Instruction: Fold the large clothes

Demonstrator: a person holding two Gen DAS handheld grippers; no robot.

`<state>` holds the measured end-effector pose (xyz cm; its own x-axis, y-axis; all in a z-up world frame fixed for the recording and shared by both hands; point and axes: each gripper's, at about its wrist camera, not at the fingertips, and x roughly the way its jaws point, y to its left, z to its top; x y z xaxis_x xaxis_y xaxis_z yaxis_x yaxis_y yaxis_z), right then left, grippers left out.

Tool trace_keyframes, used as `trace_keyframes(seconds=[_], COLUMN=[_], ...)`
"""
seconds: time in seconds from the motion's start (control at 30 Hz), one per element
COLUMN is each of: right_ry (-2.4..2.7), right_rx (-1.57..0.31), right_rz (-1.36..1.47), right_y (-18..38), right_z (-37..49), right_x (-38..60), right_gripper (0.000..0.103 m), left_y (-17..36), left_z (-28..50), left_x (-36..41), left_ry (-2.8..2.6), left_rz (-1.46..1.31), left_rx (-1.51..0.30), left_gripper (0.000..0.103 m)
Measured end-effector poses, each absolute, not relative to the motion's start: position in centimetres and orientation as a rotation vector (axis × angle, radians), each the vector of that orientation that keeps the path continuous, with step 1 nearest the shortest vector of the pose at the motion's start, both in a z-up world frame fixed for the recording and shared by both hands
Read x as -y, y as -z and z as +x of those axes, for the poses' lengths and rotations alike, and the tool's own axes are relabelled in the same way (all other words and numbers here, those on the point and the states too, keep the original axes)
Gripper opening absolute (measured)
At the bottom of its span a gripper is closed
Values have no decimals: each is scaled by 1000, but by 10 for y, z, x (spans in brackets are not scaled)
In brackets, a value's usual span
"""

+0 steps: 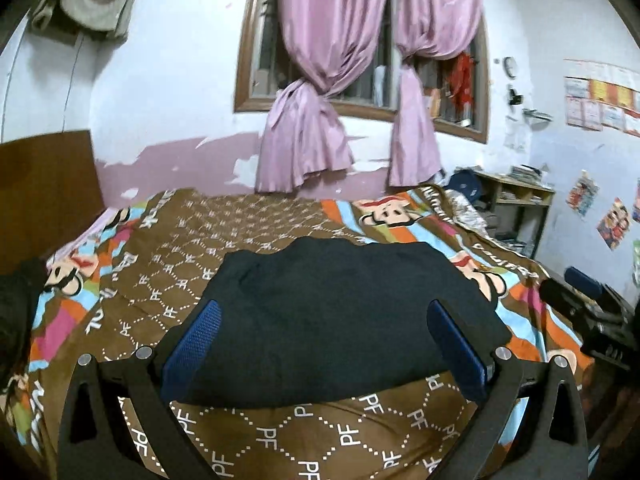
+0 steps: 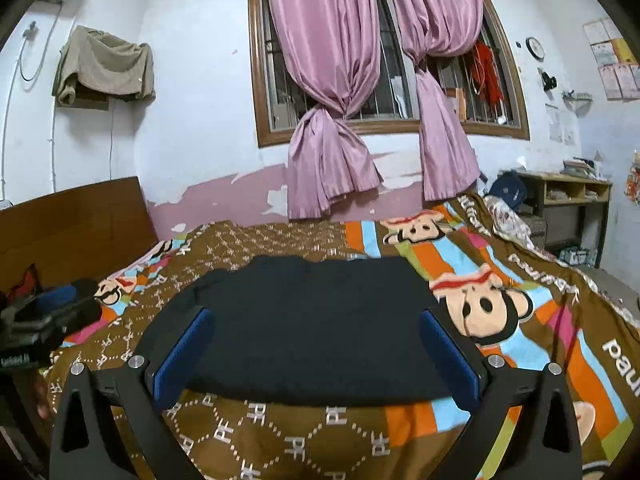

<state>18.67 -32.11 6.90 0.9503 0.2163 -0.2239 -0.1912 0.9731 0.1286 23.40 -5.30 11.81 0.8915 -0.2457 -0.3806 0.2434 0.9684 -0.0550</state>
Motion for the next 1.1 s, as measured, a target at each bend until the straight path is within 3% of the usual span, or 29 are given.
trace_keyframes(seconds=[0.27, 0.57, 0.83, 1.1], right_ry=[-170, -166, -114, -101], right_rx=[-151, -136, -325, -352], right_rz=[63, 50, 142, 120], right_y=[-56, -35, -10, 10], right_z=[160, 145, 157, 153], right_x=[310, 298, 303, 299], right_gripper=[103, 103, 103, 103], left_y=[-76, -65, -50, -20], left_z=[198, 186, 182, 185], left_x=[46, 34, 31, 35], left_ry=[339, 333, 263, 241], left_rz=[28, -69, -20, 8], left_rx=[-369, -362, -374, -468], left_gripper=[101, 101, 101, 101])
